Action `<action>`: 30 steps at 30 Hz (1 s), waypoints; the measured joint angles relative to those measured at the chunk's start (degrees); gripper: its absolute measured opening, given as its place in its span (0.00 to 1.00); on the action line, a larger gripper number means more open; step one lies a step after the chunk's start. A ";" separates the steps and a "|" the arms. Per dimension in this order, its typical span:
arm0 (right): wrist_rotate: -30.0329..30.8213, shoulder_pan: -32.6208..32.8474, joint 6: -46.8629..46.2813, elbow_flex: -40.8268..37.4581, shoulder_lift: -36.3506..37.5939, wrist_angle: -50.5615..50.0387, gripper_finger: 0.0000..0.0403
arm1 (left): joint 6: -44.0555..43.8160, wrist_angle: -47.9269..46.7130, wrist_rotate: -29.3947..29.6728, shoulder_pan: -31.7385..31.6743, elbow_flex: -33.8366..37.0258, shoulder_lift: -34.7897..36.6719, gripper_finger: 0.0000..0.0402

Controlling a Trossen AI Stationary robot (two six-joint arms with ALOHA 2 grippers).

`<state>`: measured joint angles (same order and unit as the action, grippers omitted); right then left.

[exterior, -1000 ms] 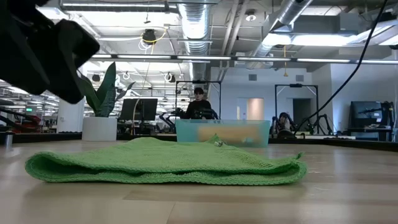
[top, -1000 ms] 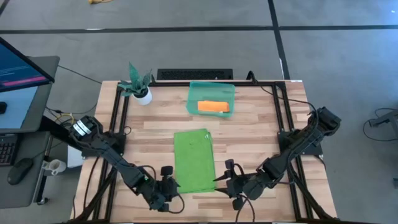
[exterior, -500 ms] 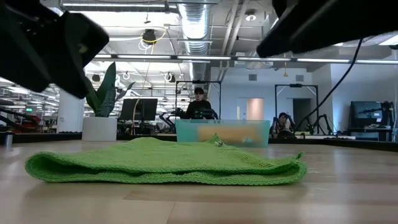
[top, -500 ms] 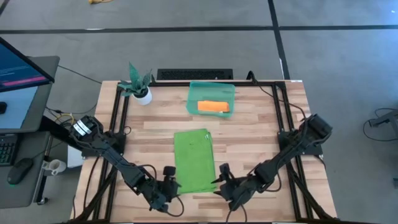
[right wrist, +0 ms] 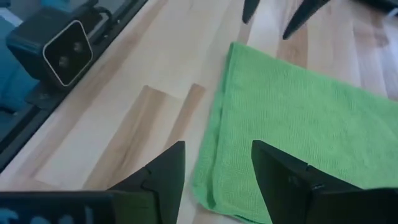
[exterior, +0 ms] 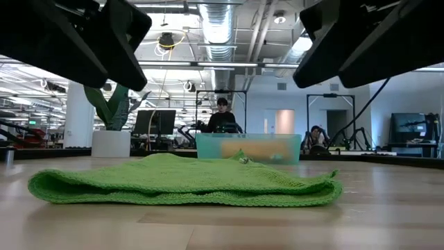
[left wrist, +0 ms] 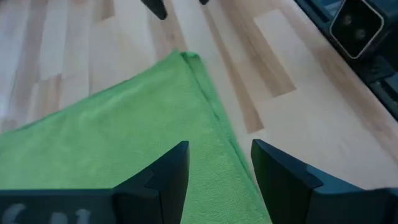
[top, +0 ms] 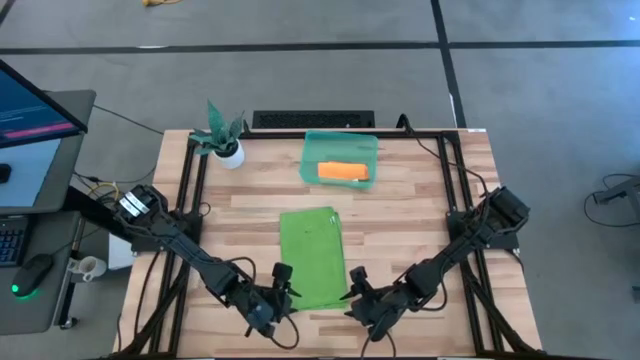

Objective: Roll microfiber towels into tight, uniform cylinder then place into a basket
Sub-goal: Fold the green towel

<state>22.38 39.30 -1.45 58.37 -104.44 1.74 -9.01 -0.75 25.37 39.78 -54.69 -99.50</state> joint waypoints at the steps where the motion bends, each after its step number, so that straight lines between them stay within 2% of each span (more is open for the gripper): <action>1: -0.05 -0.08 0.06 0.00 0.00 -0.05 0.51 | -0.06 0.05 -0.73 -0.14 0.00 0.00 0.43; 7: -0.08 -1.02 -0.44 -1.69 0.04 -0.70 0.51 | -0.27 0.81 -2.29 -0.30 -0.01 0.00 0.45; 14: -1.15 -0.80 -0.14 -1.66 -0.01 0.48 0.51 | -3.74 -0.59 -2.23 1.28 0.34 0.00 0.42; 20: -2.22 -1.28 -0.04 -1.57 -5.11 3.64 0.50 | -3.79 -1.43 0.85 2.69 0.54 -0.02 0.39; 25: -2.92 -1.36 -0.27 -0.93 -8.78 4.34 0.51 | -3.85 -1.99 0.01 2.87 0.58 -2.89 0.38; 30: -3.34 -1.88 -1.55 -0.62 -9.22 4.11 0.51 | -3.73 -1.40 -0.21 3.24 0.26 -5.24 0.38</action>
<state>19.04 37.42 -3.00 57.75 -113.67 5.85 -12.73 -2.15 25.17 43.03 -54.43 -104.75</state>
